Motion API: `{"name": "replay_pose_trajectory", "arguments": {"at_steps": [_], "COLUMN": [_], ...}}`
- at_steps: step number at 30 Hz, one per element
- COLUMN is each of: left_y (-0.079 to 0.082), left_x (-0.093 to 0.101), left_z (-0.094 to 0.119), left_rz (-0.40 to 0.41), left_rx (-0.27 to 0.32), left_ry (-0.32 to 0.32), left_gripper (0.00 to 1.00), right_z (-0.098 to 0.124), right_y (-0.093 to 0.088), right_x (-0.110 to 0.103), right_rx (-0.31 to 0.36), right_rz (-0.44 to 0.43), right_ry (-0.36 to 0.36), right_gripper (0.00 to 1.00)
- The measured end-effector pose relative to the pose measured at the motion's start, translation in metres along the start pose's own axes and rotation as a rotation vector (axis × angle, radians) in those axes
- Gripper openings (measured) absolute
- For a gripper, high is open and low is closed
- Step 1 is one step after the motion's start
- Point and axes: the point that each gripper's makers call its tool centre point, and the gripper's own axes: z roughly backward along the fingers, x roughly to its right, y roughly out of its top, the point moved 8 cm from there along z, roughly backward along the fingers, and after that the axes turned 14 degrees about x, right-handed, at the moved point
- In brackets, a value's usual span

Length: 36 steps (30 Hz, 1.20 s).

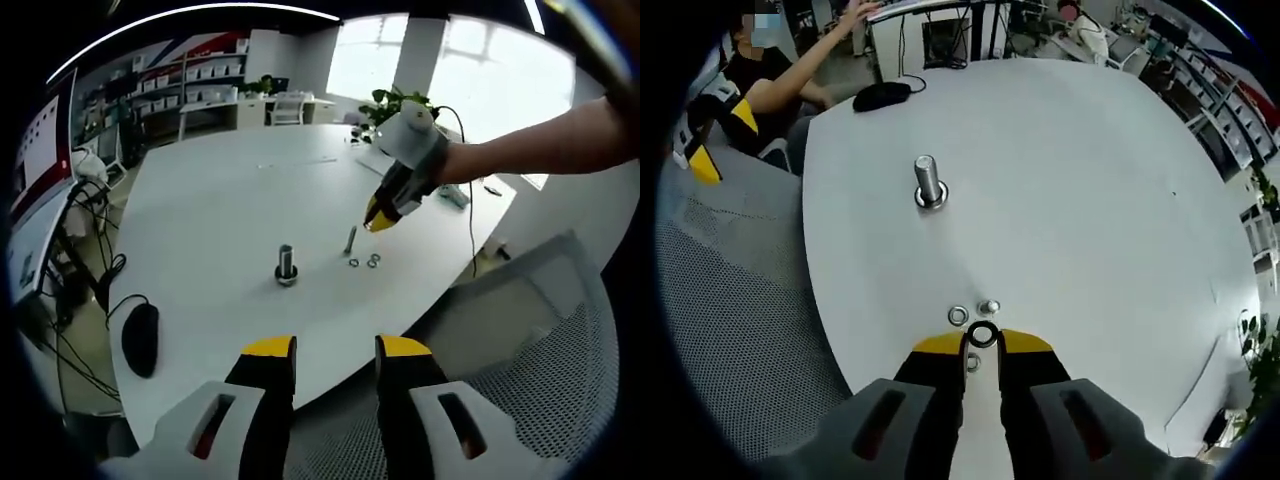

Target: Place the washer onto the threaded stud by aligning its center hole with the stud, sliding it down to the base, and recovering from edge contact or off-axis alignment until the washer reaches the visible bottom stop.

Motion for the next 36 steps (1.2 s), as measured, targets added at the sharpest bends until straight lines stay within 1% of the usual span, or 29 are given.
{"name": "replay_pose_trajectory", "arguments": {"at_steps": [5, 6, 9, 13, 16, 21, 27, 29, 36], "left_y": [0.000, 0.000, 0.000, 0.000, 0.000, 0.000, 0.000, 0.000, 0.000], "left_x": [0.000, 0.000, 0.000, 0.000, 0.000, 0.000, 0.000, 0.000, 0.000], "left_z": [0.000, 0.000, 0.000, 0.000, 0.000, 0.000, 0.000, 0.001, 0.001], "left_rz": [0.000, 0.000, 0.000, 0.000, -0.001, -0.005, -0.005, -0.004, -0.007], "left_rx": [0.001, 0.001, 0.001, 0.004, 0.005, 0.006, 0.006, 0.007, 0.002], "left_ry": [0.003, 0.003, 0.005, 0.009, 0.013, 0.011, 0.018, 0.022, 0.022], "left_gripper": [0.30, 0.30, 0.30, 0.30, 0.30, 0.30, 0.30, 0.30, 0.29], "right_z": [-0.006, -0.008, -0.010, -0.013, -0.017, -0.017, -0.023, -0.029, -0.037], "right_y": [0.007, 0.008, 0.007, 0.009, 0.006, 0.006, 0.004, 0.002, -0.002], "right_x": [0.001, 0.004, 0.004, 0.006, 0.007, 0.005, 0.006, 0.007, 0.003], "right_rx": [-0.004, -0.007, -0.016, -0.021, -0.040, -0.050, -0.063, -0.070, -0.098], "right_rz": [0.018, 0.024, 0.035, 0.031, 0.043, 0.042, 0.046, 0.050, 0.067], "right_ry": [-0.002, 0.000, 0.002, 0.009, 0.006, 0.016, 0.024, 0.029, 0.050], "right_gripper": [0.14, 0.14, 0.14, 0.14, 0.14, 0.14, 0.14, 0.14, 0.14]}}
